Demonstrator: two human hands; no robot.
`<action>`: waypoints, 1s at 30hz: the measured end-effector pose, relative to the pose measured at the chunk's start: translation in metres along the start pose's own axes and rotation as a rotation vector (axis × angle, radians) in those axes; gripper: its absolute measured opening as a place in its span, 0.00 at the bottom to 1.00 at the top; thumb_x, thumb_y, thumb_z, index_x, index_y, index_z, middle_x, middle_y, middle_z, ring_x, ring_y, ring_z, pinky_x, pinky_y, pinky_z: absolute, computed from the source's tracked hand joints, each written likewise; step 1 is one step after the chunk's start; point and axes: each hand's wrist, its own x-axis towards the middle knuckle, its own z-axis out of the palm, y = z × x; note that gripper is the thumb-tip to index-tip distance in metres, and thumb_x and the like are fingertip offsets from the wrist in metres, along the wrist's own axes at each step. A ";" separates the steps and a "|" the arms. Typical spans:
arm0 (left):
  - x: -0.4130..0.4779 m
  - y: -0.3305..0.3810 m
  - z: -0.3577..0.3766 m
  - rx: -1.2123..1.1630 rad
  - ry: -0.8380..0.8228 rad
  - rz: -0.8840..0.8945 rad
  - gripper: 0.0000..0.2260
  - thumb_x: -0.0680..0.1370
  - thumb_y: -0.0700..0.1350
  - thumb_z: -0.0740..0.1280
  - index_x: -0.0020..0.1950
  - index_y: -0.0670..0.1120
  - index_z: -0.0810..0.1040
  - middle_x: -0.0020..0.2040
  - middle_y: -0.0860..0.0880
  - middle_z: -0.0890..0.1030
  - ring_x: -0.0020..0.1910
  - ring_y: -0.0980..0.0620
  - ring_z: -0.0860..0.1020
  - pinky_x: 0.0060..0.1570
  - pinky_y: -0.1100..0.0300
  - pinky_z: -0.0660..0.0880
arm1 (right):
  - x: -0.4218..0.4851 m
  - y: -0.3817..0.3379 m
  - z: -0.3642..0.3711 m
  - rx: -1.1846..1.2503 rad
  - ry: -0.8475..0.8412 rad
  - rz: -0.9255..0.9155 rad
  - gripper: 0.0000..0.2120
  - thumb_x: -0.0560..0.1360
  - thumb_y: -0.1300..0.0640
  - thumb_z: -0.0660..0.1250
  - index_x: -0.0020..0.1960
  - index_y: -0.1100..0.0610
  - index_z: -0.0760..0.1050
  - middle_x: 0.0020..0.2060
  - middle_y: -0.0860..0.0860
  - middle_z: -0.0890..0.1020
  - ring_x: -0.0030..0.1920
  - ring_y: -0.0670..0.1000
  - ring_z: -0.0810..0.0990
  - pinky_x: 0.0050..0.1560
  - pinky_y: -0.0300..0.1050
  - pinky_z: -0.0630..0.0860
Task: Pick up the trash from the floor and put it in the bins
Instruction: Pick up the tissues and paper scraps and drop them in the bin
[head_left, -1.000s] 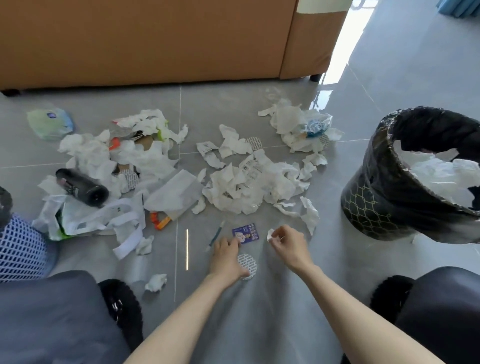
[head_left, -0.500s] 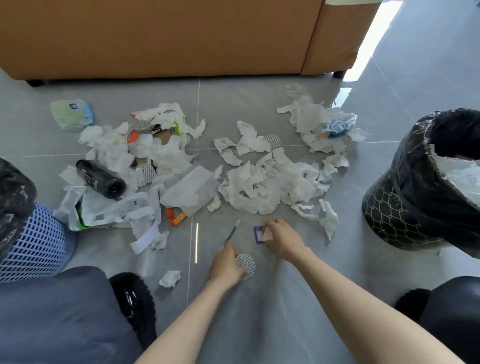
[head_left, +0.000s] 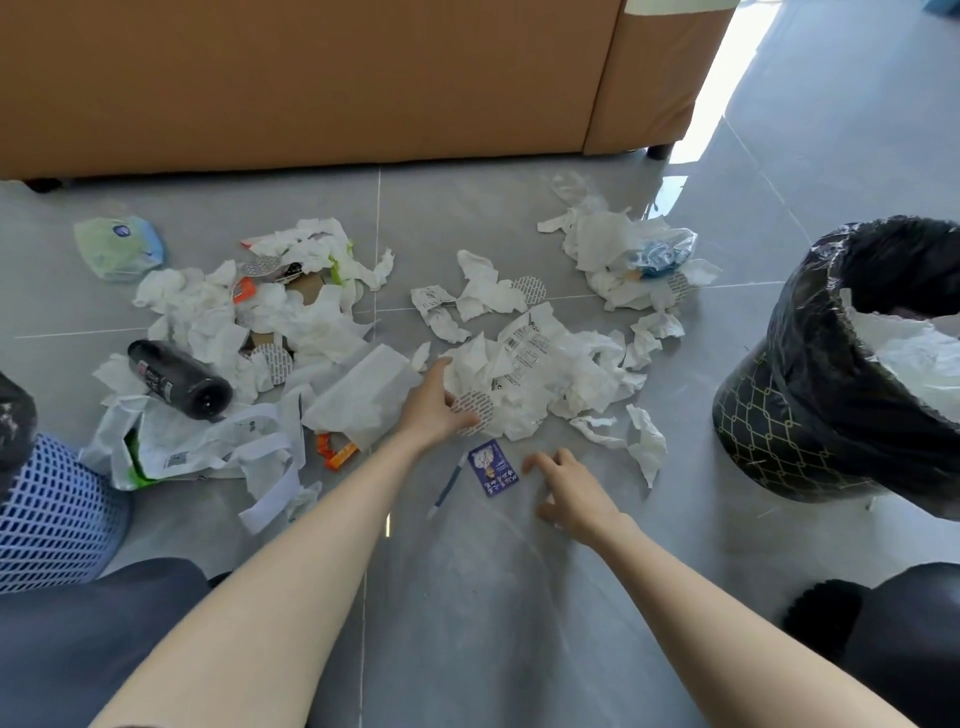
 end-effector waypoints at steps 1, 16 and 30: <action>0.006 0.003 0.000 0.014 -0.010 0.021 0.40 0.69 0.43 0.75 0.75 0.49 0.57 0.51 0.44 0.77 0.53 0.48 0.75 0.55 0.57 0.70 | -0.001 0.001 0.001 0.028 0.010 0.007 0.23 0.70 0.64 0.67 0.63 0.52 0.69 0.55 0.55 0.69 0.53 0.57 0.73 0.49 0.48 0.73; 0.060 -0.012 0.020 0.249 -0.005 0.013 0.22 0.70 0.49 0.74 0.61 0.45 0.77 0.58 0.45 0.80 0.59 0.46 0.77 0.55 0.57 0.71 | 0.023 -0.053 0.020 0.461 0.231 0.189 0.25 0.71 0.57 0.73 0.63 0.61 0.67 0.60 0.55 0.66 0.56 0.56 0.74 0.53 0.44 0.73; 0.045 0.005 0.005 -0.142 0.187 0.055 0.12 0.75 0.48 0.69 0.54 0.42 0.76 0.49 0.46 0.80 0.47 0.49 0.76 0.43 0.59 0.70 | 0.017 -0.050 0.024 0.468 0.188 0.278 0.12 0.71 0.62 0.69 0.49 0.60 0.67 0.49 0.57 0.73 0.47 0.56 0.73 0.42 0.43 0.66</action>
